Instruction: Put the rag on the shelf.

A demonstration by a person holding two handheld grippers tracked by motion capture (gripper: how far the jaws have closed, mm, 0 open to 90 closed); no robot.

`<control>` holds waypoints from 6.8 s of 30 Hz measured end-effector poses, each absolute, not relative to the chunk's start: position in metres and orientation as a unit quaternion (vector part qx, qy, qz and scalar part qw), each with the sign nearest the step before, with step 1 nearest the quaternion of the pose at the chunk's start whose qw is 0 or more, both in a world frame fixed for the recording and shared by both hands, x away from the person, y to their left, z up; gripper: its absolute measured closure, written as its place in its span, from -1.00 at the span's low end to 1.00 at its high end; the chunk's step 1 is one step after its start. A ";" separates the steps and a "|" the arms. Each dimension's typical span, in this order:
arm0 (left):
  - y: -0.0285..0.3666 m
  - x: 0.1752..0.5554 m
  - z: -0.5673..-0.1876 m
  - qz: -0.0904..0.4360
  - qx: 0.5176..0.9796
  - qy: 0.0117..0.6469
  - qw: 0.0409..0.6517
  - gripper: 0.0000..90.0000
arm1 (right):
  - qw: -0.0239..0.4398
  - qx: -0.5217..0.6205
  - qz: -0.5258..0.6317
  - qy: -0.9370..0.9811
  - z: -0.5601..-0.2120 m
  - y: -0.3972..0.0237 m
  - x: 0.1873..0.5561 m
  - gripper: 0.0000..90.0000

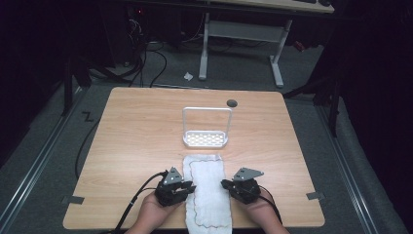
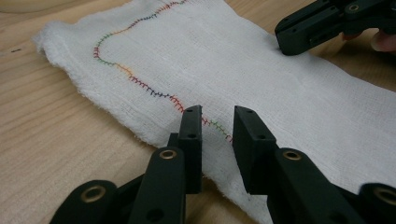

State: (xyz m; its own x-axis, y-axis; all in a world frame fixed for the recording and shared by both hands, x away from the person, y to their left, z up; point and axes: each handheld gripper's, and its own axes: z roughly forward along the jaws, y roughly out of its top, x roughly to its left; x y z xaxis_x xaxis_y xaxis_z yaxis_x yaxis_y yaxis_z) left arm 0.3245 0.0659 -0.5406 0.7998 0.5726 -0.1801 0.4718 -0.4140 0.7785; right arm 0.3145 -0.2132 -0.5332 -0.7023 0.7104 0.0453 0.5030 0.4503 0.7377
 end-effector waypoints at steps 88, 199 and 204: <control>0.057 0.404 -0.540 0.085 0.800 0.403 0.436 0.80 | 0.143 0.430 0.394 0.799 -0.538 -0.194 0.386 0.91; 0.061 0.491 -0.290 0.289 0.701 0.291 0.584 0.86 | 0.300 0.366 0.571 0.671 -0.295 -0.202 0.468 0.91; 0.055 0.510 -0.292 0.286 0.709 0.300 0.571 0.86 | 0.299 0.376 0.565 0.671 -0.294 -0.204 0.481 0.91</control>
State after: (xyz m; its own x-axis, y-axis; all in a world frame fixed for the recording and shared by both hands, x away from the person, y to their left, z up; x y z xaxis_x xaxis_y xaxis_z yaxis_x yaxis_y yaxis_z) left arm 0.5099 0.0545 -0.2919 0.6562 0.7519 0.0636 0.0986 -0.1691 0.9807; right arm 0.4812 -0.2037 -0.2939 -0.5385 0.8423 0.0234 0.1658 0.0787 0.9830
